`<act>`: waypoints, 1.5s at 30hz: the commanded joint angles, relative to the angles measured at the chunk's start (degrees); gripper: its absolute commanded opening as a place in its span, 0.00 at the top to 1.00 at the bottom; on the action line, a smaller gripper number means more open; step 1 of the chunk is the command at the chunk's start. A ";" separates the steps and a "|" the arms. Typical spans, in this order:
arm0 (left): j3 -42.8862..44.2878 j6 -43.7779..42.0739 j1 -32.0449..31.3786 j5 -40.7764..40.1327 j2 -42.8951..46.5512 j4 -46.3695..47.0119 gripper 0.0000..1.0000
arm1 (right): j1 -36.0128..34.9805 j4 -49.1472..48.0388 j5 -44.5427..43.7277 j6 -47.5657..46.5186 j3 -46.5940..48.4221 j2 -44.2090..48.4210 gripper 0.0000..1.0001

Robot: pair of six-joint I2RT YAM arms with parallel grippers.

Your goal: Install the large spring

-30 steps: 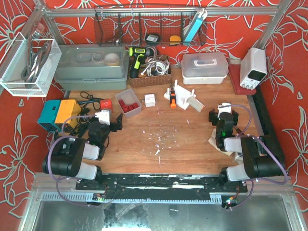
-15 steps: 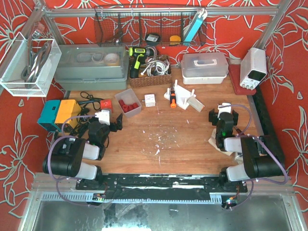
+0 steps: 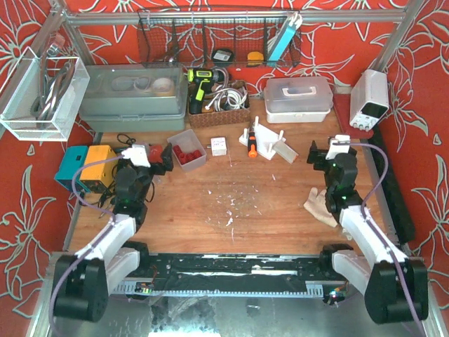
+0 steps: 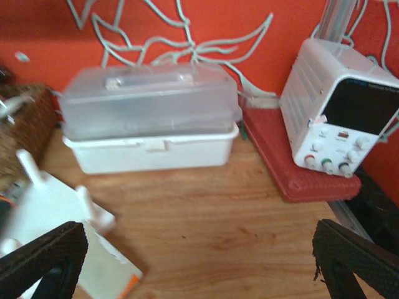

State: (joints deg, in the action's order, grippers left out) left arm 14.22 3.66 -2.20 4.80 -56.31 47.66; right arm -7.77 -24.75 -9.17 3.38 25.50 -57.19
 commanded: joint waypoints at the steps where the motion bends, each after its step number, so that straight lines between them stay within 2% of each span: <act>1: 5.89 11.72 0.09 -2.51 7.47 -13.73 0.01 | -0.07 12.09 7.05 8.77 4.73 5.92 0.01; 3: 9.82 18.63 0.09 -3.77 9.47 -20.66 0.01 | -0.05 17.61 7.09 14.17 8.44 7.53 0.01; 5: 13.95 20.51 0.09 -4.18 10.78 -29.43 0.01 | -0.05 25.41 5.00 19.10 12.52 8.22 0.01; 8: 17.99 20.24 0.15 -3.39 12.99 -36.93 0.01 | -0.04 36.72 9.17 18.26 18.55 8.07 0.01; 9: 18.67 21.58 0.10 -3.78 13.91 -39.12 0.01 | -0.05 37.83 11.53 17.08 19.18 7.94 0.01; 12: 18.17 25.76 0.14 -1.56 17.37 -43.15 0.01 | -0.05 38.15 19.54 16.26 18.74 8.16 0.01; 15: 17.47 25.06 0.18 6.44 20.26 -46.17 0.01 | 0.02 37.38 17.82 21.53 15.74 9.17 0.01; 21: 16.21 27.09 0.11 18.77 19.30 -47.70 0.01 | -0.05 37.21 20.19 17.07 15.00 6.12 0.03; 26: 13.39 31.29 -1.14 24.99 16.05 -43.76 0.01 | -0.10 38.89 21.97 12.84 16.34 0.70 0.07; 30: 12.79 29.21 -7.42 22.21 13.64 -44.16 0.01 | -0.29 38.66 22.89 11.55 17.39 -4.73 0.14; 36: 14.98 25.95 -19.67 16.57 7.39 -43.17 0.01 | -2.46 44.30 19.35 5.84 25.65 -16.19 0.15; 38: 16.21 25.57 -23.85 12.33 5.02 -42.86 0.01 | -3.17 46.66 16.95 2.97 29.00 -19.75 0.14; 41: 14.85 26.57 -30.97 5.71 3.41 -37.98 0.01 | -3.47 47.32 17.77 0.37 32.03 -24.62 0.14; 45: 13.74 23.87 -37.23 3.02 -1.52 -32.30 0.01 | -3.52 49.98 18.50 -3.95 37.61 -31.54 0.12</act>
State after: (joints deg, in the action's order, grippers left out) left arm 28.32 30.59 -35.20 13.54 -54.11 8.25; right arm -10.96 20.12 10.00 5.43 58.54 -83.70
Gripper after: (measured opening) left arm 0.991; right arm 0.871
